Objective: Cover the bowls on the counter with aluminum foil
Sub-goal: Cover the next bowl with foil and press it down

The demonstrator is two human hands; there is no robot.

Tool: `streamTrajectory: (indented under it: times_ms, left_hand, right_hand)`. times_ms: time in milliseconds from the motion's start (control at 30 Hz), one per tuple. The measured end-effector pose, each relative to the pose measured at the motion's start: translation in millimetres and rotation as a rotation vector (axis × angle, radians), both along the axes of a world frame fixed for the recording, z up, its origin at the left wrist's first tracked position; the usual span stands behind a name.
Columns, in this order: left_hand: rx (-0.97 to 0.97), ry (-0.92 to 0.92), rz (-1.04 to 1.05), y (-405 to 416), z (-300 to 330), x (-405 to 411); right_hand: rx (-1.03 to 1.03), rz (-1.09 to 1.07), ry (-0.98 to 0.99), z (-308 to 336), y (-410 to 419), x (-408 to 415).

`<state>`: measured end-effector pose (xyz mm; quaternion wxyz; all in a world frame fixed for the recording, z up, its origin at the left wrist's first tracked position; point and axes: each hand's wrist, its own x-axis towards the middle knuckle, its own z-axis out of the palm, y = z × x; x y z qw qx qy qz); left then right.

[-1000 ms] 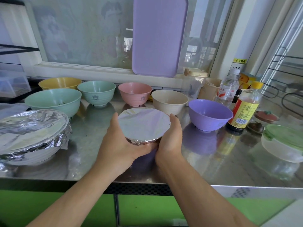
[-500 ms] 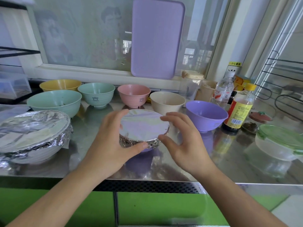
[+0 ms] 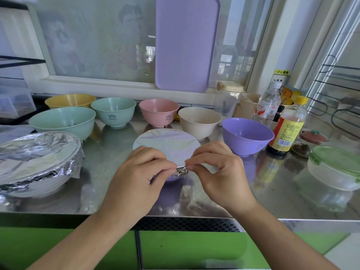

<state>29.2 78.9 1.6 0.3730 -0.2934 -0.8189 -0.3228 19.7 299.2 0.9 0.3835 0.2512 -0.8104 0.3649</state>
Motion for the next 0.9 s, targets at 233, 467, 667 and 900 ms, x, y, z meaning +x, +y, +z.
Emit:
streamTrajectory:
  times_ms: [233,467,667,900]
  left_hand:
    - [-0.045,-0.031,-0.038,-18,6,-7]
    - [-0.051,-0.079,-0.008,-16,5,-3]
    - [-0.041,-0.042,-0.029,-27,3,-10]
    - [-0.041,-0.047,-0.039,-17,3,-8]
  right_hand:
    - [0.067,0.039,-0.030,6,8,-9]
    - [0.180,0.090,0.067,6,-22,-4]
    - [0.162,0.027,0.056,4,2,-7]
    - [0.192,0.060,0.117,5,-22,-3]
